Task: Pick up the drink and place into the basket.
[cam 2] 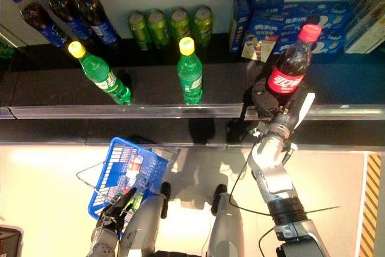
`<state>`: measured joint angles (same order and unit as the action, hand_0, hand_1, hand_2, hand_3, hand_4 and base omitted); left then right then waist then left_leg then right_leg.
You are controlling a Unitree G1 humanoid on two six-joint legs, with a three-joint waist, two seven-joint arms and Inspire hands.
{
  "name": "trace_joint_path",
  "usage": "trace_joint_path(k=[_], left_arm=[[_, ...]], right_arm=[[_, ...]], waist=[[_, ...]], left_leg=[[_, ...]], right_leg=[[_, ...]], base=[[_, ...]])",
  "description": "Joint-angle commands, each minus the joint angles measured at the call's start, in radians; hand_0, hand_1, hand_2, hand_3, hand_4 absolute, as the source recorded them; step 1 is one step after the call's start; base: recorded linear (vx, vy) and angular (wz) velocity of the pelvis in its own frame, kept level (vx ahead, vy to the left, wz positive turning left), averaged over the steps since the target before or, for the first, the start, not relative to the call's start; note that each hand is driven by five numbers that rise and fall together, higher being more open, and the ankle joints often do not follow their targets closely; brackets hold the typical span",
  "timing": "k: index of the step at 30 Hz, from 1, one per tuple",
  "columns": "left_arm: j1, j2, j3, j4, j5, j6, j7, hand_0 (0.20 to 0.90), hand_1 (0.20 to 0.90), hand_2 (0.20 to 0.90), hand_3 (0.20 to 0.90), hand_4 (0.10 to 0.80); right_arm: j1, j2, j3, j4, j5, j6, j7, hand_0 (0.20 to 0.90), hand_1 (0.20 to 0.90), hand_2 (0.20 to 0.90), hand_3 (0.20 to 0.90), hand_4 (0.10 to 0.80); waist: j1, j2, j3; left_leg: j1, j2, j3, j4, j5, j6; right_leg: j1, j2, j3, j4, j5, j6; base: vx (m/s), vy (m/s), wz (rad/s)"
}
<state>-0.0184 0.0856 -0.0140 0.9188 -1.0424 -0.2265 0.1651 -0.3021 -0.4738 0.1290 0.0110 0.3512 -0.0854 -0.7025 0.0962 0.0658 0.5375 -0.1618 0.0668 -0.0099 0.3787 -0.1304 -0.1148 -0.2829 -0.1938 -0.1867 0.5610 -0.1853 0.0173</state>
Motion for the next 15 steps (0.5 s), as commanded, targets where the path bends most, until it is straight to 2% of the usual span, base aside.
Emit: trace_joint_path(k=[1, 7, 8, 9, 10, 14, 15], left_arm=[[0.141, 0.104, 0.099, -0.203, 0.007, -0.218, -0.050, 0.300, 0.300, 0.300, 0.200, 0.100], [0.167, 0.111, 0.134, -0.239, 0.015, -0.247, -0.062, 0.300, 0.300, 0.300, 0.200, 0.100], [0.173, 0.115, 0.138, -0.260, 0.024, -0.253, -0.061, 0.300, 0.300, 0.300, 0.200, 0.100], [0.175, 0.116, 0.139, -0.265, 0.028, -0.255, -0.061, 0.300, 0.300, 0.300, 0.200, 0.100], [0.179, 0.118, 0.141, -0.272, 0.029, -0.276, -0.075, 0.300, 0.300, 0.300, 0.200, 0.100], [0.184, 0.134, 0.137, -0.338, 0.031, -0.287, -0.071, 0.300, 0.300, 0.300, 0.200, 0.100], [0.183, 0.135, 0.136, -0.343, 0.029, -0.290, -0.072, 0.300, 0.300, 0.300, 0.200, 0.100]], right_arm=[[-0.079, -0.057, -0.077, -0.298, -0.095, -0.186, 0.111, 0.300, 0.300, 0.300, 0.200, 0.100], [0.004, -0.043, -0.055, -0.372, 0.019, -0.225, 0.324, 0.300, 0.300, 0.300, 0.200, 0.100], [0.019, -0.044, -0.034, -0.397, 0.065, -0.228, 0.405, 0.300, 0.300, 0.300, 0.200, 0.100], [0.023, -0.044, -0.028, -0.403, 0.074, -0.228, 0.423, 0.300, 0.300, 0.300, 0.200, 0.100], [0.027, -0.043, -0.019, -0.411, 0.139, -0.231, 0.523, 0.300, 0.300, 0.300, 0.200, 0.100], [0.028, -0.013, 0.088, -0.460, 0.287, -0.201, 0.698, 0.300, 0.300, 0.300, 0.200, 0.100], [0.026, -0.008, 0.101, -0.463, 0.293, -0.199, 0.712, 0.300, 0.300, 0.300, 0.200, 0.100]], waist=[[-0.022, -0.019, -0.123], [-0.022, -0.029, -0.177], [-0.019, -0.031, -0.192], [-0.017, -0.031, -0.198], [-0.015, -0.033, -0.202], [0.009, -0.033, -0.240], [0.012, -0.033, -0.242]], left_leg=[[-0.002, -0.012, 0.023, 0.016, 0.100, 0.040], [0.054, 0.000, 0.030, -0.041, 0.117, 0.030], [0.069, 0.002, 0.030, -0.061, 0.123, 0.028], [0.073, 0.003, 0.030, -0.067, 0.126, 0.027], [0.081, 0.003, 0.031, -0.071, 0.125, 0.025], [0.096, 0.011, 0.021, -0.119, 0.159, 0.017], [0.097, 0.011, 0.019, -0.122, 0.161, 0.017]], right_leg=[[0.154, 0.005, -0.024, -0.050, -0.034, -0.025], [0.219, 0.020, -0.030, -0.111, -0.030, -0.017], [0.237, 0.024, -0.032, -0.131, -0.028, -0.014], [0.242, 0.026, -0.033, -0.140, -0.026, -0.014], [0.250, 0.026, -0.033, -0.143, -0.030, -0.013], [0.281, 0.041, -0.046, -0.199, -0.014, -0.013], [0.284, 0.042, -0.048, -0.202, -0.013, -0.013]], base=[[0.020, 0.002, 0.03], [0.000, 0.000, 0.00], [0.000, 0.000, 0.00], [0.000, 0.000, 0.00], [-0.034, 0.002, 0.04], [-0.056, -0.008, 0.06], [-0.093, -0.014, 0.03]])
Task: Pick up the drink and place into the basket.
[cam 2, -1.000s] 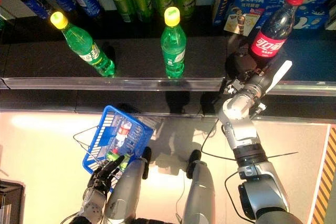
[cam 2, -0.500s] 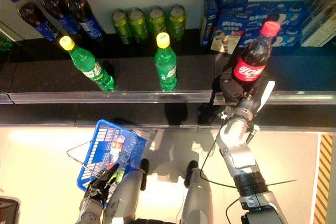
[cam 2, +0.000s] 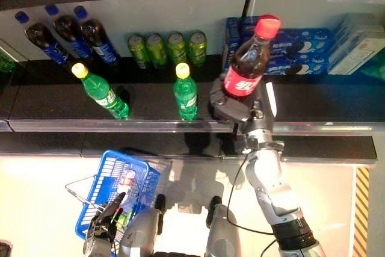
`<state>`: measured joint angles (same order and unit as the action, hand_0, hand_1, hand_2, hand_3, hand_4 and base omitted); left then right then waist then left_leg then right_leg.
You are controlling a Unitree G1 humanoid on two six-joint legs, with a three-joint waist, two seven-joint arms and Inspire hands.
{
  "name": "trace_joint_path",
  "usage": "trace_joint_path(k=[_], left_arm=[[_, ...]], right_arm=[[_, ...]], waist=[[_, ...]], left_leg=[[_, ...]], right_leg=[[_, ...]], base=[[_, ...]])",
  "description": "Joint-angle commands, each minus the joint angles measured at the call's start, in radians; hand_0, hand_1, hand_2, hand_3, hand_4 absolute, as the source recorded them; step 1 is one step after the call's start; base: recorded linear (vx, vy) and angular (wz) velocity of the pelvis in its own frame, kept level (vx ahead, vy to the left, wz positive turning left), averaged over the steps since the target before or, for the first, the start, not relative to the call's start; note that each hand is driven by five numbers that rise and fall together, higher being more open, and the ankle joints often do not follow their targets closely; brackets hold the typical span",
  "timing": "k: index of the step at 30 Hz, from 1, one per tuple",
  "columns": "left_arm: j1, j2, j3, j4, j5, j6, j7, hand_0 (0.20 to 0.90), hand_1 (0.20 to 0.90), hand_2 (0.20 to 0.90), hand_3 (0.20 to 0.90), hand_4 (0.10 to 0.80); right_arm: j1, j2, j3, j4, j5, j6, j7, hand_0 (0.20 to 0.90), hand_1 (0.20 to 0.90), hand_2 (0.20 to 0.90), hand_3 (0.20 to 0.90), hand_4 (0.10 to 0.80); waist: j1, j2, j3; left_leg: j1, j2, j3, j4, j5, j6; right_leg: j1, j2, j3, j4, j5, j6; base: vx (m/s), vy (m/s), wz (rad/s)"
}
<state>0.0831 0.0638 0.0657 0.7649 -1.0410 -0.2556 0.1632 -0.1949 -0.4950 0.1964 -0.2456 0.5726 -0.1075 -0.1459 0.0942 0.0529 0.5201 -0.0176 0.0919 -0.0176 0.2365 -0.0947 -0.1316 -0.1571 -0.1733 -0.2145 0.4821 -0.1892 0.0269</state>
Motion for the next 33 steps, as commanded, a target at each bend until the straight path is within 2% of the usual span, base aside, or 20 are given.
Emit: trace_joint_path(k=[1, 11, 16, 22, 26, 28, 30, 31, 33], left_arm=[[0.079, 0.157, 0.050, -0.202, 0.025, -0.268, -0.070, 0.300, 0.300, 0.300, 0.200, 0.100], [0.063, 0.182, 0.016, -0.269, 0.057, -0.298, -0.094, 0.300, 0.300, 0.300, 0.200, 0.100], [0.057, 0.200, 0.004, -0.342, 0.092, -0.267, -0.100, 0.300, 0.300, 0.300, 0.200, 0.100], [0.061, 0.217, -0.022, -0.433, 0.137, -0.231, -0.136, 0.300, 0.300, 0.300, 0.200, 0.100], [0.066, 0.246, -0.058, -0.569, 0.185, -0.202, -0.212, 0.300, 0.300, 0.300, 0.200, 0.100], [0.071, 0.261, -0.076, -0.647, 0.191, -0.177, -0.267, 0.300, 0.300, 0.300, 0.200, 0.100], [0.077, 0.277, -0.083, -0.722, 0.185, -0.139, -0.296, 0.300, 0.300, 0.300, 0.200, 0.100], [0.080, 0.290, -0.088, -0.771, 0.185, -0.117, -0.328, 0.300, 0.300, 0.300, 0.200, 0.100], [0.083, 0.303, -0.094, -0.816, 0.168, -0.106, -0.372, 0.300, 0.300, 0.300, 0.200, 0.100]], right_arm=[[-0.088, 0.027, 0.066, -0.215, 0.078, -0.174, 0.180, 0.300, 0.300, 0.300, 0.200, 0.100], [-0.156, 0.075, 0.224, -0.245, 0.161, -0.128, 0.309, 0.300, 0.300, 0.300, 0.200, 0.100], [-0.186, 0.096, 0.306, -0.256, 0.119, -0.101, 0.318, 0.300, 0.300, 0.300, 0.200, 0.100], [-0.230, 0.113, 0.358, -0.238, 0.057, -0.108, 0.261, 0.300, 0.300, 0.300, 0.200, 0.100], [-0.278, 0.164, 0.383, -0.210, 0.072, -0.112, 0.199, 0.300, 0.300, 0.300, 0.200, 0.100], [-0.312, 0.212, 0.407, -0.190, 0.024, -0.100, 0.128, 0.300, 0.300, 0.300, 0.200, 0.100], [-0.331, 0.228, 0.417, -0.177, -0.003, -0.094, 0.075, 0.300, 0.300, 0.300, 0.200, 0.100], [-0.350, 0.241, 0.422, -0.160, -0.026, -0.086, 0.025, 0.300, 0.300, 0.300, 0.200, 0.100], [-0.370, 0.245, 0.419, -0.137, -0.036, -0.076, -0.012, 0.300, 0.300, 0.300, 0.200, 0.100]], waist=[[0.023, -0.021, -0.230], [0.087, -0.024, -0.255], [0.140, -0.032, -0.275], [0.183, -0.037, -0.285], [0.242, -0.038, -0.278], [0.282, -0.039, -0.276], [0.309, -0.042, -0.276], [0.336, -0.051, -0.275], [0.358, -0.056, -0.278]], left_leg=[[-0.047, -0.014, 0.021, 0.013, 0.131, 0.032], [-0.051, -0.027, -0.042, -0.033, 0.153, 0.029], [-0.069, -0.049, -0.098, -0.060, 0.167, 0.028], [-0.085, -0.070, -0.144, -0.075, 0.178, 0.030], [-0.100, -0.096, -0.187, -0.070, 0.172, 0.035], [-0.105, -0.112, -0.224, -0.077, 0.172, 0.036], [-0.105, -0.122, -0.247, -0.085, 0.175, 0.039], [-0.095, -0.127, -0.259, -0.088, 0.157, 0.037], [-0.098, -0.136, -0.278, -0.093, 0.162, 0.039]], right_leg=[[0.164, 0.024, -0.025, -0.131, -0.007, -0.023], [0.194, 0.032, -0.068, -0.171, 0.004, -0.026], [0.218, 0.039, -0.098, -0.215, 0.020, -0.022], [0.240, 0.047, -0.124, -0.255, 0.036, -0.018], [0.257, 0.041, -0.164, -0.262, 0.038, -0.015], [0.269, 0.040, -0.192, -0.270, 0.042, -0.012], [0.285, 0.039, -0.212, -0.281, 0.046, -0.008], [0.304, 0.040, -0.213, -0.281, 0.026, -0.004], [0.314, 0.040, -0.227, -0.290, 0.029, -0.001]], base=[[-0.062, -0.016, 0.03], [-0.083, -0.021, 0.17], [-0.065, -0.040, 0.24], [-0.021, -0.012, 0.26], [-0.005, -0.007, 0.33], [0.019, -0.026, 0.55], [0.081, -0.065, 0.55], [0.145, -0.097, 0.63], [0.105, -0.046, 0.60]])
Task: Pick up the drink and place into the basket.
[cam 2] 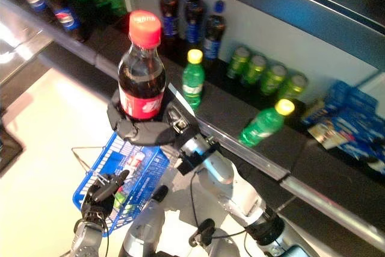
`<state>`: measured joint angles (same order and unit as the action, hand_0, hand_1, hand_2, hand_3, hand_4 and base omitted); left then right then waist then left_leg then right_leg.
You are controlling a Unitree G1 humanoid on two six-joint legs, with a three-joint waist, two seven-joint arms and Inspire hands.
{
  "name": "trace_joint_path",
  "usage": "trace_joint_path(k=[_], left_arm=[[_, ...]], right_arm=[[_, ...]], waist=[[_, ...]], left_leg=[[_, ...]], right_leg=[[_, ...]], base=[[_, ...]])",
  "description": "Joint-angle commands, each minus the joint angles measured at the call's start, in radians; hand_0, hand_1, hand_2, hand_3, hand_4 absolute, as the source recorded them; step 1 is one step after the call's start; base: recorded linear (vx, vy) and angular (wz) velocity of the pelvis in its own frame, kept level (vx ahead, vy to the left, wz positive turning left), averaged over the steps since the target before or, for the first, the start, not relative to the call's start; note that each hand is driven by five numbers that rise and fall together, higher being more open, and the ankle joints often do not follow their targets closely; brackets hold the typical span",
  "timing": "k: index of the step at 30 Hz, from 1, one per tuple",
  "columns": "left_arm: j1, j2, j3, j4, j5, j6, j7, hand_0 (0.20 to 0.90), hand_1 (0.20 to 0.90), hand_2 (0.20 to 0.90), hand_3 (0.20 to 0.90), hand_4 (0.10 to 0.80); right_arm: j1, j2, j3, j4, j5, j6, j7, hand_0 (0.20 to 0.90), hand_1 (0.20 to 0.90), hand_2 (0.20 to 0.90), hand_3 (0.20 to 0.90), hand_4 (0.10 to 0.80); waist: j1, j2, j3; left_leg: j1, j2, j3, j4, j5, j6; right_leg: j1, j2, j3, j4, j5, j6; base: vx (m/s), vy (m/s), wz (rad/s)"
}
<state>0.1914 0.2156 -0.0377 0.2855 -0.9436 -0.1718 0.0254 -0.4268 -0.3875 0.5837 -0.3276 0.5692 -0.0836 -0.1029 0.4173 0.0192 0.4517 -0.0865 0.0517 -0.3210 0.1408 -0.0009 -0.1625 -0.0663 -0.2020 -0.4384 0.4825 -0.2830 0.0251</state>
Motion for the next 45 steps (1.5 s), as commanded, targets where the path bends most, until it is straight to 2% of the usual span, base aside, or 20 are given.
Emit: trace_joint_path(k=[1, 4, 9, 18, 26, 33, 38, 45], left_arm=[[-0.029, 0.159, 0.006, -0.372, 0.060, -0.178, -0.268, 0.300, 0.300, 0.300, 0.200, 0.100], [-0.034, 0.188, -0.007, -0.480, 0.050, -0.124, -0.333, 0.300, 0.300, 0.300, 0.200, 0.100], [-0.040, 0.222, -0.001, -0.565, 0.033, -0.099, -0.399, 0.300, 0.300, 0.300, 0.200, 0.100], [-0.052, 0.287, 0.082, -0.730, -0.110, -0.057, -0.606, 0.300, 0.300, 0.300, 0.200, 0.100], [-0.076, 0.339, 0.132, -0.815, -0.207, -0.028, -0.758, 0.300, 0.300, 0.300, 0.200, 0.100], [-0.140, 0.385, 0.128, -0.890, -0.226, -0.004, -0.906, 0.300, 0.300, 0.300, 0.200, 0.100], [-0.199, 0.415, 0.120, -0.933, -0.300, 0.005, -0.919, 0.300, 0.300, 0.300, 0.200, 0.100], [-0.279, 0.437, 0.088, -0.956, -0.241, -0.033, -0.899, 0.300, 0.300, 0.300, 0.200, 0.100]], right_arm=[[-0.147, 0.142, 0.032, -0.041, -0.033, -0.095, -0.079, 0.300, 0.300, 0.300, 0.200, 0.100], [-0.174, 0.155, 0.030, 0.003, -0.054, -0.085, -0.133, 0.300, 0.300, 0.300, 0.200, 0.100], [-0.196, 0.161, 0.030, 0.035, -0.054, -0.076, -0.173, 0.300, 0.300, 0.300, 0.200, 0.100], [-0.206, 0.178, 0.055, 0.190, -0.118, -0.036, -0.247, 0.300, 0.300, 0.300, 0.200, 0.100], [-0.178, 0.210, 0.081, 0.367, -0.128, -0.022, -0.238, 0.300, 0.300, 0.300, 0.200, 0.100], [-0.159, 0.260, 0.129, 0.594, -0.123, -0.034, -0.188, 0.300, 0.300, 0.300, 0.200, 0.100], [-0.120, 0.291, 0.181, 0.689, -0.183, -0.023, -0.176, 0.300, 0.300, 0.300, 0.200, 0.100], [-0.119, 0.321, 0.240, 0.842, -0.283, 0.106, -0.128, 0.300, 0.300, 0.300, 0.200, 0.100]], waist=[[0.049, -0.025, -0.210], [0.083, -0.034, -0.214], [0.113, -0.043, -0.222], [0.177, -0.062, -0.224], [0.201, -0.075, -0.231], [0.209, -0.070, -0.228], [0.208, -0.065, -0.235], [0.212, -0.078, -0.239]], left_leg=[[-0.031, -0.102, 0.014, -0.001, 0.071, 0.072], [-0.034, -0.117, -0.019, -0.008, 0.075, 0.076], [-0.039, -0.127, -0.042, -0.016, 0.081, 0.078], [-0.045, -0.138, -0.080, -0.016, 0.078, 0.082], [-0.039, -0.137, -0.086, -0.024, 0.074, 0.082], [-0.050, -0.141, -0.078, 0.013, 0.053, 0.084], [-0.050, -0.145, -0.076, 0.027, 0.040, 0.085], [-0.054, -0.150, -0.073, 0.039, 0.029, 0.083]], right_leg=[[0.229, 0.069, -0.011, -0.295, 0.124, 0.002], [0.247, 0.069, -0.032, -0.308, 0.127, 0.007], [0.263, 0.067, -0.053, -0.315, 0.125, 0.013], [0.276, 0.058, -0.090, -0.300, 0.108, 0.017], [0.284, 0.047, -0.111, -0.293, 0.104, 0.024], [0.274, 0.025, -0.121, -0.257, 0.090, 0.027], [0.277, 0.012, -0.123, -0.241, 0.082, 0.037], [0.277, 0.002, -0.125, -0.236, 0.081, 0.048]], base=[[0.070, -0.013, 0.56], [0.087, -0.009, 0.46], [0.087, 0.004, 0.36], [0.097, 0.000, 0.21], [0.081, -0.003, 0.15], [0.054, 0.014, 0.03], [0.077, 0.027, 0.06], [0.052, 0.001, 0.02]])
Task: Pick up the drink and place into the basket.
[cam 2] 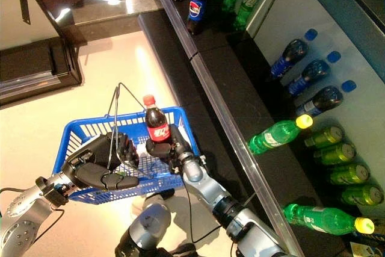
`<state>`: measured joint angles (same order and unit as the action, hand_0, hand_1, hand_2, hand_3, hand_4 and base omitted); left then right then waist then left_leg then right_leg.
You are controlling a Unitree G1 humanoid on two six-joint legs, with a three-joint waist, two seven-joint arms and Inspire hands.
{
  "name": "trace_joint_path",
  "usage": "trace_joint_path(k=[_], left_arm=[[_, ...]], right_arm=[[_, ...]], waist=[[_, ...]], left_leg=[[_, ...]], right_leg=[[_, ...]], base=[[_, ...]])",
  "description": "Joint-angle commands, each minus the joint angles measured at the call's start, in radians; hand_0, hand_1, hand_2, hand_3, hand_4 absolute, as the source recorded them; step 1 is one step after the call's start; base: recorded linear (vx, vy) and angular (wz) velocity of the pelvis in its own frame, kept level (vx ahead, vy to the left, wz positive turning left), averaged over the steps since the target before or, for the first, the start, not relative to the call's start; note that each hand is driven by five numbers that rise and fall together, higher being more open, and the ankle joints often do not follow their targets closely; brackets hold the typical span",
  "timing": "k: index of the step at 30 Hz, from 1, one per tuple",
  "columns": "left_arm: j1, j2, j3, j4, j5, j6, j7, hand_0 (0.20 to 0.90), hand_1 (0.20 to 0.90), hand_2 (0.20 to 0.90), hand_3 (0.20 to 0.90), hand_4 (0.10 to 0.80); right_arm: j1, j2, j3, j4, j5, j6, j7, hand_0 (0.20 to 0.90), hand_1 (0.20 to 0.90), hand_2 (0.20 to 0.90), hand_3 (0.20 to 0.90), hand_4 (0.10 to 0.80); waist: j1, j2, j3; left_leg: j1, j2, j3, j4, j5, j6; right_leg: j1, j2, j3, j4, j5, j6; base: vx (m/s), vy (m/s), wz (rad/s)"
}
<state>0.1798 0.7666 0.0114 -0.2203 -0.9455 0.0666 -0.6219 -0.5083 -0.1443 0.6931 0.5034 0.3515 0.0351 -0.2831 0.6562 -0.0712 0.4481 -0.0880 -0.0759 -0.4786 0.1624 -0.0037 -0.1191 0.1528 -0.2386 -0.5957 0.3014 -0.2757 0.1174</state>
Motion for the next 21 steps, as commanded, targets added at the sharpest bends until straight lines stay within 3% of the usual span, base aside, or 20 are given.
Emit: trace_joint_path(k=[1, 7, 15, 21], left_arm=[[-0.289, -0.098, 0.037, -0.459, -0.220, -0.293, -0.249, 0.300, 0.300, 0.300, 0.200, 0.100], [-0.333, -0.073, 0.021, -0.482, -0.213, -0.303, -0.224, 0.300, 0.300, 0.300, 0.200, 0.100], [-0.431, -0.091, -0.075, -0.519, -0.188, -0.249, -0.227, 0.300, 0.300, 0.300, 0.200, 0.100], [-0.457, -0.116, -0.124, -0.535, -0.134, -0.230, -0.235, 0.300, 0.300, 0.300, 0.200, 0.100]], right_arm=[[-0.035, 0.065, 0.152, 0.078, -0.105, 0.072, 0.096, 0.300, 0.300, 0.300, 0.200, 0.100], [-0.041, 0.033, 0.208, 0.196, -0.223, 0.235, 0.244, 0.300, 0.300, 0.300, 0.200, 0.100], [-0.133, 0.088, 0.318, 0.440, -0.410, 0.340, 0.630, 0.300, 0.300, 0.300, 0.200, 0.100], [-0.125, 0.138, 0.321, 0.533, -0.407, 0.385, 0.634, 0.300, 0.300, 0.300, 0.200, 0.100]], waist=[[-0.025, 0.005, -0.234], [-0.021, -0.019, -0.232], [0.012, -0.049, -0.221], [0.024, -0.049, -0.223]], left_leg=[[-0.055, -0.022, 0.087, 0.017, 0.030, 0.038], [-0.057, -0.018, 0.087, 0.000, 0.037, 0.039], [-0.054, -0.015, 0.072, -0.017, 0.049, 0.042], [-0.048, -0.018, 0.066, -0.023, 0.056, 0.049]], right_leg=[[0.056, 0.038, 0.034, -0.057, 0.074, -0.041], [0.051, 0.044, 0.038, -0.068, 0.079, -0.036], [0.046, 0.053, 0.034, -0.062, 0.078, -0.046], [0.049, 0.056, 0.032, -0.058, 0.080, -0.048]], base=[[0.000, 0.000, 0.00], [0.009, -0.021, -0.01], [0.032, -0.038, 0.01], [0.041, 0.002, 0.04]])
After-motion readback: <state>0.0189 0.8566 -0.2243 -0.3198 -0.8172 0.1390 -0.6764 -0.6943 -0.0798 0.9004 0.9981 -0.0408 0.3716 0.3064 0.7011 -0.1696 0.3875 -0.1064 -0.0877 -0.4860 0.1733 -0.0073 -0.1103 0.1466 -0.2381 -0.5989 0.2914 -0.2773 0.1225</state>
